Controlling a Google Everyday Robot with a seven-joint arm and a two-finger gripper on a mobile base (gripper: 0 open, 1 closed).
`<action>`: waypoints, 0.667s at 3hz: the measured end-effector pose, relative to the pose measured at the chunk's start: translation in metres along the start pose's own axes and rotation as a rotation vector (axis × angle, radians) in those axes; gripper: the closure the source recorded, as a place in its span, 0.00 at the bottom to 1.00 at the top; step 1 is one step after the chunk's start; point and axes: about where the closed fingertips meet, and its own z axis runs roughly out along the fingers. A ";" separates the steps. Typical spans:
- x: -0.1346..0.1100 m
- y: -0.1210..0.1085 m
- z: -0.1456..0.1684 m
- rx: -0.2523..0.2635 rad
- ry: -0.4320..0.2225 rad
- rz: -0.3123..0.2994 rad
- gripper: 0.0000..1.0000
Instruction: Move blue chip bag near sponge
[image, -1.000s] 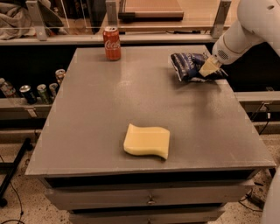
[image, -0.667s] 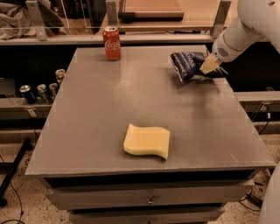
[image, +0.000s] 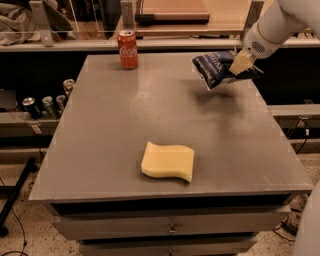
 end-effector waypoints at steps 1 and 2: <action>-0.020 0.006 -0.024 -0.008 -0.035 -0.069 1.00; -0.044 0.030 -0.045 -0.056 -0.084 -0.162 1.00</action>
Offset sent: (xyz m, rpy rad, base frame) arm -0.0483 0.0848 0.0795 0.0175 -0.0522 0.3516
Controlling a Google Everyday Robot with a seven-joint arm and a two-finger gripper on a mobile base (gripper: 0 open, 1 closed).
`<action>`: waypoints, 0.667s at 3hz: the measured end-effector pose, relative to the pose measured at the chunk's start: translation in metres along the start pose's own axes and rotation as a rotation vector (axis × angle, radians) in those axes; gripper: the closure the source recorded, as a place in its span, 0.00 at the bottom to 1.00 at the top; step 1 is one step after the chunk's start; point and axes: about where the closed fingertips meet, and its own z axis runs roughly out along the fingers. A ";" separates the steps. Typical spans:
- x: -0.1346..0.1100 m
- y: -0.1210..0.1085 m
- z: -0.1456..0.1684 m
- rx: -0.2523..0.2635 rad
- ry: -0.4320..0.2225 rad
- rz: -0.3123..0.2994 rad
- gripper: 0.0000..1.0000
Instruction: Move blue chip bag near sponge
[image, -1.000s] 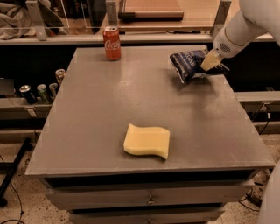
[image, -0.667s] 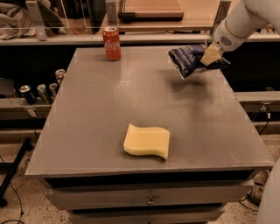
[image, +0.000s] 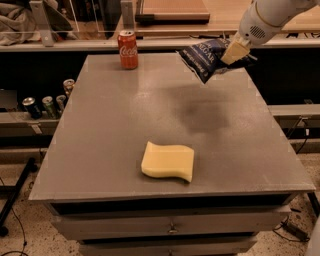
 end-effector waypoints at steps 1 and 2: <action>-0.024 0.031 -0.007 -0.097 -0.069 -0.084 1.00; -0.047 0.071 -0.010 -0.232 -0.150 -0.159 1.00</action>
Offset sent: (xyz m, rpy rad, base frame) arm -0.0873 0.1182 0.0118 0.2197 0.1545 0.4936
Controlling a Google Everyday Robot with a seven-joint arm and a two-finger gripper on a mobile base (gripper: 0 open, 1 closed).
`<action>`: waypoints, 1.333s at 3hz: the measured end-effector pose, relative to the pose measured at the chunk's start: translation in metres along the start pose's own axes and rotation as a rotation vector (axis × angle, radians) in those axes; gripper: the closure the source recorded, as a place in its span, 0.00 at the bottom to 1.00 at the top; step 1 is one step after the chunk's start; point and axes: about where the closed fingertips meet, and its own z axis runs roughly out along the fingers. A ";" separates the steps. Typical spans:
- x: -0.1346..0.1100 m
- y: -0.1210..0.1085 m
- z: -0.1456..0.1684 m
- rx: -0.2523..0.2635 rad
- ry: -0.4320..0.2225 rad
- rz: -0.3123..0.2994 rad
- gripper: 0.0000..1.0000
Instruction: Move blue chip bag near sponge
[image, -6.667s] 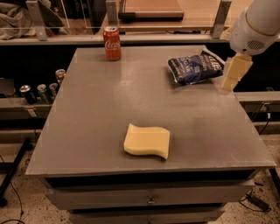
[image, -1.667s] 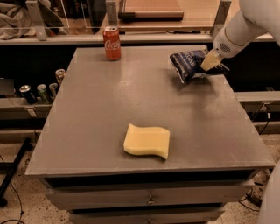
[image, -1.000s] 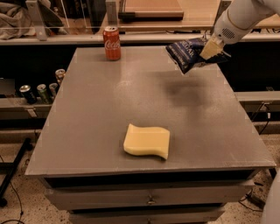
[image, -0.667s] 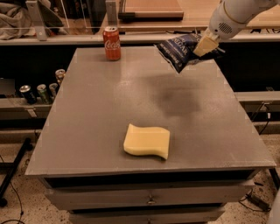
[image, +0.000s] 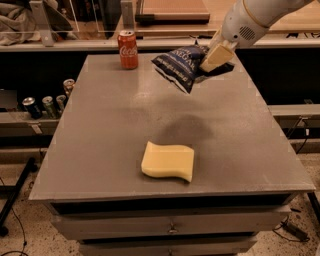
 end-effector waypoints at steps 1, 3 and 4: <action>-0.027 0.037 0.012 -0.135 -0.075 -0.057 1.00; -0.043 0.089 0.028 -0.240 -0.082 -0.077 1.00; -0.037 0.105 0.038 -0.229 -0.030 -0.056 0.84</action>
Offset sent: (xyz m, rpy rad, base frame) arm -0.0836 0.0850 -0.0130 0.1210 0.1728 0.2789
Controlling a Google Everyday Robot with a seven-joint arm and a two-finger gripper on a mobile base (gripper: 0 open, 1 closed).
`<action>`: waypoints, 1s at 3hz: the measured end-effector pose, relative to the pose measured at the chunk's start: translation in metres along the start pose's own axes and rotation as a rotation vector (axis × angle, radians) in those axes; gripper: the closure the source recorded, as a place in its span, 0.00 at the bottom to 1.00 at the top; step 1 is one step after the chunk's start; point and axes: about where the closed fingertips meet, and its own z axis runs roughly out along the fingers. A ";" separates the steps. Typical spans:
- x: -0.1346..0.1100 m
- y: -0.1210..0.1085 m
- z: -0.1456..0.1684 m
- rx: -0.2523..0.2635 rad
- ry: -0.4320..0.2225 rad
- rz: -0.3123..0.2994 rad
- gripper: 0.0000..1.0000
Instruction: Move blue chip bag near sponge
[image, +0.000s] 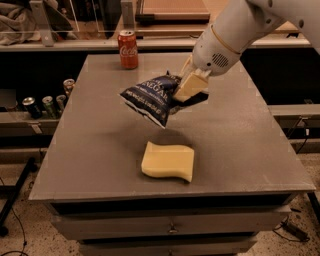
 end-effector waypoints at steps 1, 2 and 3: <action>0.012 0.006 0.010 0.048 0.063 0.065 0.59; 0.019 0.008 0.012 0.091 0.113 0.110 0.37; 0.025 0.009 0.009 0.134 0.160 0.155 0.12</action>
Offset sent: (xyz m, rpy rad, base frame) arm -0.0109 -0.0181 -0.0275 -0.1650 -0.0105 -0.2429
